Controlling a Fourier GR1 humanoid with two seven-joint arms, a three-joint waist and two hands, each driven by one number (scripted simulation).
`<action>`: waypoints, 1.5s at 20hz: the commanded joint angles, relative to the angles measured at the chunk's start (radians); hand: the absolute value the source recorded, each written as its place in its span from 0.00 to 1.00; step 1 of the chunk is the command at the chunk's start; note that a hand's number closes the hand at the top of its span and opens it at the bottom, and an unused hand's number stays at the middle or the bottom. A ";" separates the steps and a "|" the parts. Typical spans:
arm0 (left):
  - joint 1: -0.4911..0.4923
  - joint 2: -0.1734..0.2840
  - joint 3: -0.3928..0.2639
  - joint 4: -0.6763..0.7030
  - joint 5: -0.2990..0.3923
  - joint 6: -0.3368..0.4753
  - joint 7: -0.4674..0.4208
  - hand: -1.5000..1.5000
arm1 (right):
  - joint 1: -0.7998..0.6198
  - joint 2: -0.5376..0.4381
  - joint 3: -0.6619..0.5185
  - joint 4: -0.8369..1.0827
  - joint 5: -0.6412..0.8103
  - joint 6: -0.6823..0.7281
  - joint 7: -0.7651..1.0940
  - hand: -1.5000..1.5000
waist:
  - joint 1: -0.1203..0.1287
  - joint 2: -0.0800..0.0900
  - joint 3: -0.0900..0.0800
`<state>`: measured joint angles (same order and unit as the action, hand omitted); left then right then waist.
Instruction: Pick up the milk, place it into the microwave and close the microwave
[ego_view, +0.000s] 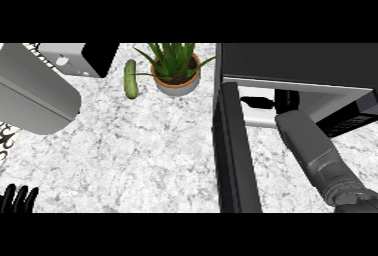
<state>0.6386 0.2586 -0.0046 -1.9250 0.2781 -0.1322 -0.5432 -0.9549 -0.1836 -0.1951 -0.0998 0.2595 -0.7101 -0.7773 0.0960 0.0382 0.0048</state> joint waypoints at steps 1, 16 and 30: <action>0.066 0.000 0.005 -0.051 0.010 -0.012 0.002 0.00 | 0.014 0.022 -0.015 -0.006 -0.014 0.026 -0.023 0.00 | -0.011 -0.011 -0.001; 0.115 -0.072 -0.074 -0.067 -0.107 0.016 -0.036 0.00 | 0.144 0.025 -0.081 -0.059 -0.104 0.379 -0.182 0.00 | -0.066 -0.030 -0.003; 0.104 -0.017 -0.197 -0.106 -0.108 -0.119 0.027 0.00 | 0.394 0.086 -0.044 -0.197 -0.159 0.781 -0.294 0.00 | -0.114 -0.049 -0.006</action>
<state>0.7515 0.2187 -0.2014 -2.0561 0.1550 -0.2045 -0.4997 -0.6314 -0.1078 -0.2514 -0.2480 0.1174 -0.0557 -1.0232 -0.0066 -0.0057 -0.0002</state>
